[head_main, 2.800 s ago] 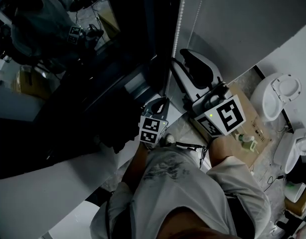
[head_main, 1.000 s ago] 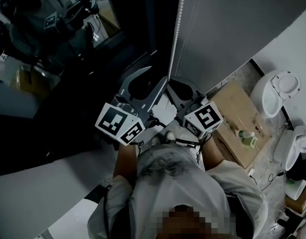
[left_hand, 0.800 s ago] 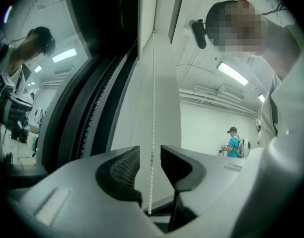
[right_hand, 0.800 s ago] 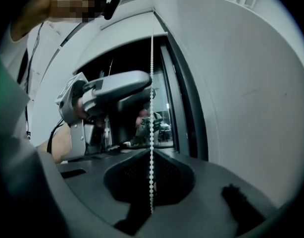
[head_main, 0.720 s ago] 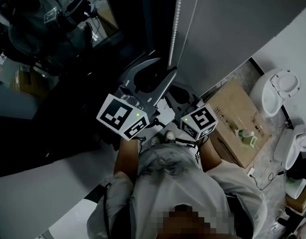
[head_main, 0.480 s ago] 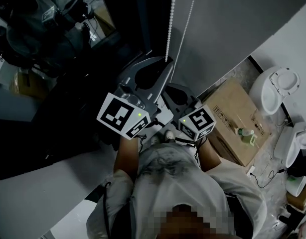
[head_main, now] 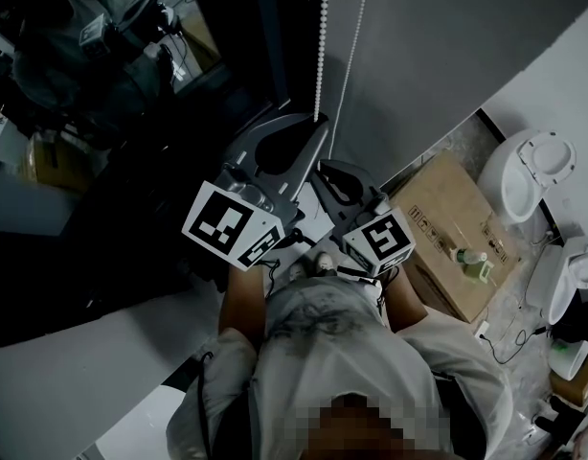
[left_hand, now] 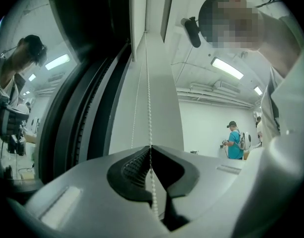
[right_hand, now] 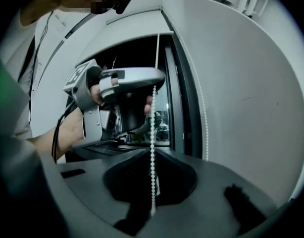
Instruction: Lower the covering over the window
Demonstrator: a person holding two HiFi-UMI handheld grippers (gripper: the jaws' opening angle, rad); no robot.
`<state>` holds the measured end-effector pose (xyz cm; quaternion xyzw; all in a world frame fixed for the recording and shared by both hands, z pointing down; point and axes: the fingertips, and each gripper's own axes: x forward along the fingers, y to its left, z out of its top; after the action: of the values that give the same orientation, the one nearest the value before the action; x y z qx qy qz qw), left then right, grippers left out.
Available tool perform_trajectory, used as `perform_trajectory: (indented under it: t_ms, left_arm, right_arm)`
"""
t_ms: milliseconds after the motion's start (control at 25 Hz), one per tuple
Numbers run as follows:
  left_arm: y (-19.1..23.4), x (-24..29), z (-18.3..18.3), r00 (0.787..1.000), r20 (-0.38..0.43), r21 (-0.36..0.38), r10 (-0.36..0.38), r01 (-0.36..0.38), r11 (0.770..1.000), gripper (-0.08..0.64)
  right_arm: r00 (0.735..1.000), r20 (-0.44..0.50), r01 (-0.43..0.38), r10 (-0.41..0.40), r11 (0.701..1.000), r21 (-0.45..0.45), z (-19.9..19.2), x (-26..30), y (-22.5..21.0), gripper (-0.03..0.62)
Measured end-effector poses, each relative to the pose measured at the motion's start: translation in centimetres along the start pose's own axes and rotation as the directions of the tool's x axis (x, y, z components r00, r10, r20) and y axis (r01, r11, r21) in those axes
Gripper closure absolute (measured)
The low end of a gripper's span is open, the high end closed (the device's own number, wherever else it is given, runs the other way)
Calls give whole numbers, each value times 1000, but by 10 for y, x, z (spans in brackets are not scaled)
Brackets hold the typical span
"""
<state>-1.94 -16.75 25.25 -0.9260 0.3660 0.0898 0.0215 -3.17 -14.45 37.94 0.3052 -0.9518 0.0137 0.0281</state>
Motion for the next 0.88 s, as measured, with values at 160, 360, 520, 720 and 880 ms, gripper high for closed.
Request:
perform_trajectory:
  t_ms: [160, 360, 520, 720, 880]
  left_arm:
    - [3, -6, 1, 1000, 5, -1, 1, -1, 1000, 543]
    - [6, -11, -21, 999, -43, -15, 12, -13, 1000, 543]
    - [5, -14, -36, 998, -64, -35, 25, -27, 999, 545]
    - [0, -17, -71, 991, -129, -65, 23, -31, 997, 545]
    - [-1, -25, -101, 984, -173, -109, 29, -48, 993, 545]
  right_arm:
    - [994, 107, -17, 17, 1000, 7, 32, -9, 1, 565]
    - [976, 218, -1, -6, 1000, 31, 71, -25, -6, 495]
    - [968, 251, 11, -3, 999, -31, 87, -32, -8, 476]
    - [963, 270, 16, 1, 998, -63, 101, -33, -8, 468]
    - [953, 303, 19, 0, 998, -62, 114, -32, -9, 466]
